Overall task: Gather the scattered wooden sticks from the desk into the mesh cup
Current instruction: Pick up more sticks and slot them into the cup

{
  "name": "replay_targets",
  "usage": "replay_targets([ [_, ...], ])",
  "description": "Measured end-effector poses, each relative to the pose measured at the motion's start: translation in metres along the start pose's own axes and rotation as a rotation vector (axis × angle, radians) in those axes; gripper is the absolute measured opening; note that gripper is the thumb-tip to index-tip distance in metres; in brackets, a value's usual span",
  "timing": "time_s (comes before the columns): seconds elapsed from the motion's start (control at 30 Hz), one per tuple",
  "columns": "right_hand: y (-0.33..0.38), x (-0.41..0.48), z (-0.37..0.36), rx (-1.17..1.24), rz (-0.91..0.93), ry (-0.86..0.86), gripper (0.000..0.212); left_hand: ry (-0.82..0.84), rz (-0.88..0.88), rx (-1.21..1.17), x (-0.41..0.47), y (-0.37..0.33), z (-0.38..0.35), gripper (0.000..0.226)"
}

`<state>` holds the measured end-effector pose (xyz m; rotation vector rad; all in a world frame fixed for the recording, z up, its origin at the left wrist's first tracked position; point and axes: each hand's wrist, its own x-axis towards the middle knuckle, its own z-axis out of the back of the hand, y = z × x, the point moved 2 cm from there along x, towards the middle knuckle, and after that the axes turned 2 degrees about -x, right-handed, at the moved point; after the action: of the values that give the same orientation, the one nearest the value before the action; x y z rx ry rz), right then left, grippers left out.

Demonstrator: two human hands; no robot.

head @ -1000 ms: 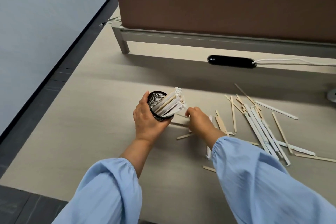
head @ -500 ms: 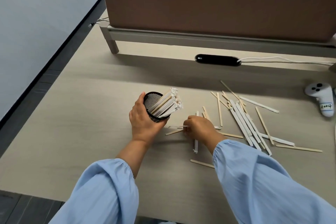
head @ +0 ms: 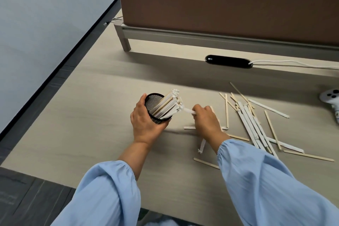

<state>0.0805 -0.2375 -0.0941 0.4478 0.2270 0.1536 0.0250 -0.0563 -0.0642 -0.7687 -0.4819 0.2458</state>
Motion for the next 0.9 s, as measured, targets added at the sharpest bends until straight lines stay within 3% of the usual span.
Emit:
replay_targets([
  [0.1,-0.005,0.002,0.016,0.088,-0.090,-0.112,0.019,0.005,0.005,-0.003,-0.002,-0.002,-0.003,0.102],
  [0.2,-0.023,0.003,0.024,0.113,-0.259,-0.105,0.020,0.018,0.000,-0.017,-0.004,-0.007,-0.011,0.102],
  [0.33,-0.049,-0.008,0.020,0.034,-0.429,0.025,0.056,0.035,-0.019,-0.029,-0.008,-0.013,-0.022,0.100],
  [0.4,-0.058,-0.016,0.018,0.018,-0.463,0.055,0.064,0.051,-0.022,-0.026,-0.009,-0.015,-0.028,0.100],
  [0.6,-0.060,-0.028,0.013,-0.058,-0.432,0.163,0.050,0.083,-0.042,-0.050,-0.010,-0.025,-0.040,0.100],
  [0.73,-0.057,-0.027,0.010,-0.010,-0.453,0.219,0.024,0.102,-0.079,-0.048,-0.011,-0.031,-0.046,0.099],
  [0.9,-0.053,-0.017,0.023,0.051,-0.427,0.095,0.026,0.108,-0.085,-0.051,-0.009,-0.031,-0.047,0.099],
])
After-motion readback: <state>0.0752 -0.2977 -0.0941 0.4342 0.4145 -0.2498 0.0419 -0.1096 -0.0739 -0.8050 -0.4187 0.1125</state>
